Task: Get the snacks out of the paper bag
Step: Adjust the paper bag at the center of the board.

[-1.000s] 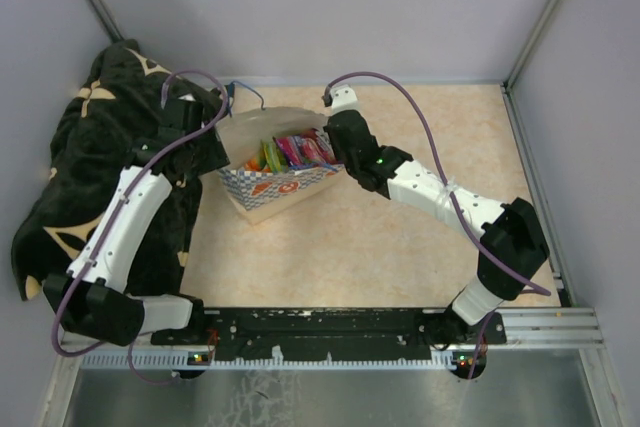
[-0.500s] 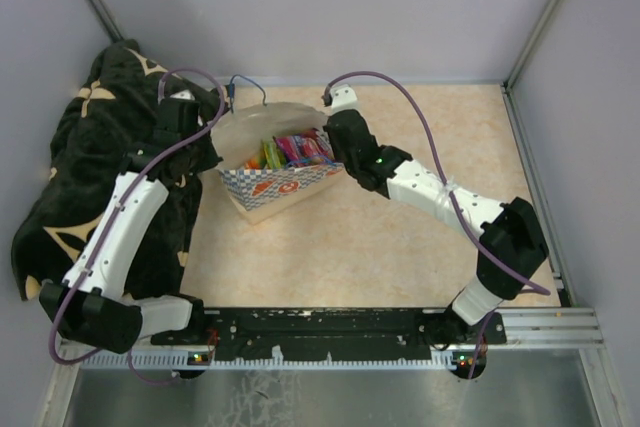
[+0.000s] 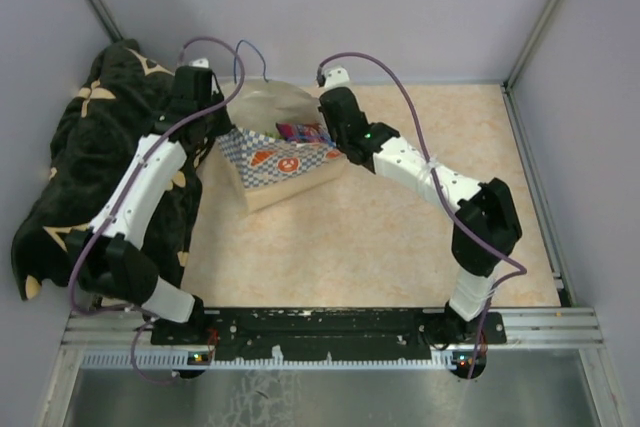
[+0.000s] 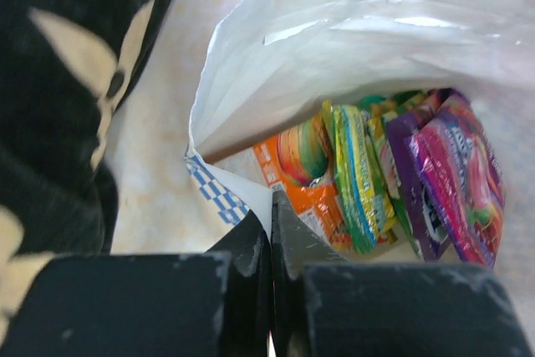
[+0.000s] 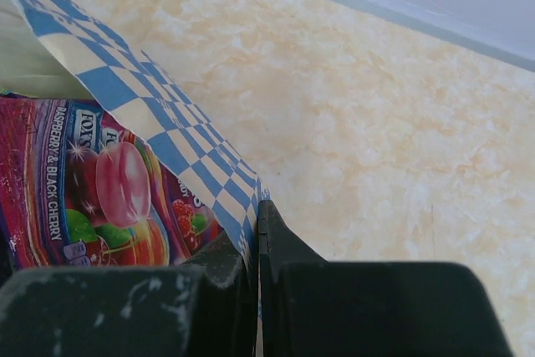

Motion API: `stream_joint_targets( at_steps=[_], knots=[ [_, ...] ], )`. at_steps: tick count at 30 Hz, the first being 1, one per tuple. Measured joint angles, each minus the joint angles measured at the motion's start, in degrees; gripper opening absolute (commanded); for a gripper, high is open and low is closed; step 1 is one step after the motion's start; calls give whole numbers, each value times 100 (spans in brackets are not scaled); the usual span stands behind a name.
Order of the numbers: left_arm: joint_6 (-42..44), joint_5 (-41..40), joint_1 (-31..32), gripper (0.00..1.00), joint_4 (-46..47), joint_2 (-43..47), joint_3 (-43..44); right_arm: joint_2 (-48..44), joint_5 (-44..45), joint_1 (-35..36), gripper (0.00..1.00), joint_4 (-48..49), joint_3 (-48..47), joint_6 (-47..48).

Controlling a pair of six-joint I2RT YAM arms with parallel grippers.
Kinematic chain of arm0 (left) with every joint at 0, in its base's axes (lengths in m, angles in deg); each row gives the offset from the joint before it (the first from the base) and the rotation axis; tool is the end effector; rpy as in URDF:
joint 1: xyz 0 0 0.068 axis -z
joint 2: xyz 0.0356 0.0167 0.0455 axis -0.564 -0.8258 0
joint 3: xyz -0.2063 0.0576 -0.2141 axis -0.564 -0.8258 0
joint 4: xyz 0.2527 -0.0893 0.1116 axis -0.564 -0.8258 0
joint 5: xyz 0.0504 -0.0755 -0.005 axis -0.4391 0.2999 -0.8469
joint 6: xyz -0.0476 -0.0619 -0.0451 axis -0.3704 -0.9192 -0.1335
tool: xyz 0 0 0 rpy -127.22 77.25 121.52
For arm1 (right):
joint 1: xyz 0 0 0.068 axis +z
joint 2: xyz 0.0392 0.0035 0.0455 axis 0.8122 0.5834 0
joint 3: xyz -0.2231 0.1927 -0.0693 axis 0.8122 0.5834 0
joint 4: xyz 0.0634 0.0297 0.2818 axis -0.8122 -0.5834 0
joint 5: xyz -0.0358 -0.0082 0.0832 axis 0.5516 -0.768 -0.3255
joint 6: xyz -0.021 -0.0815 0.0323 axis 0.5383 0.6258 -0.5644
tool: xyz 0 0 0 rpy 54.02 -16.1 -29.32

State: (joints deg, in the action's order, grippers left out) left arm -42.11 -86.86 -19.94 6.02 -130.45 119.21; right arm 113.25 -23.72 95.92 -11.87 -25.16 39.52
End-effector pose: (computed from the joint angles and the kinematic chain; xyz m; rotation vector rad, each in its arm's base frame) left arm 0.3779 -0.0806 0.3730 -0.2367 2.1976 -0.1225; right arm 0.3835 0.2875 0.3311 -0.3578 1.9731 -0.0378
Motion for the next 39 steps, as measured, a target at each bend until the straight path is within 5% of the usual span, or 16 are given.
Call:
stream_joint_targets(
  at_steps=[15, 18, 25, 33, 39],
  knots=[
    [1429, 743, 107, 0, 927, -3421, 4030, 1316, 98, -826, 0, 186, -1670, 535],
    [2000, 402, 409, 0, 1692, -3021, 3029, 1134, 101, -835, 0, 850, -1071, 479],
    [2730, -651, 1878, 0, 3362, -1327, -476, -732, 109, -772, 0, 2634, 2267, -197],
    [1926, -1235, 2157, 0, 4282, 695, -2999, -1891, 361, -551, 0, 3722, 4321, -656],
    [1285, -1397, 2347, 0, 4441, 1364, -3899, -1910, 437, -522, 0, 3976, 4994, -1058]
  ],
)
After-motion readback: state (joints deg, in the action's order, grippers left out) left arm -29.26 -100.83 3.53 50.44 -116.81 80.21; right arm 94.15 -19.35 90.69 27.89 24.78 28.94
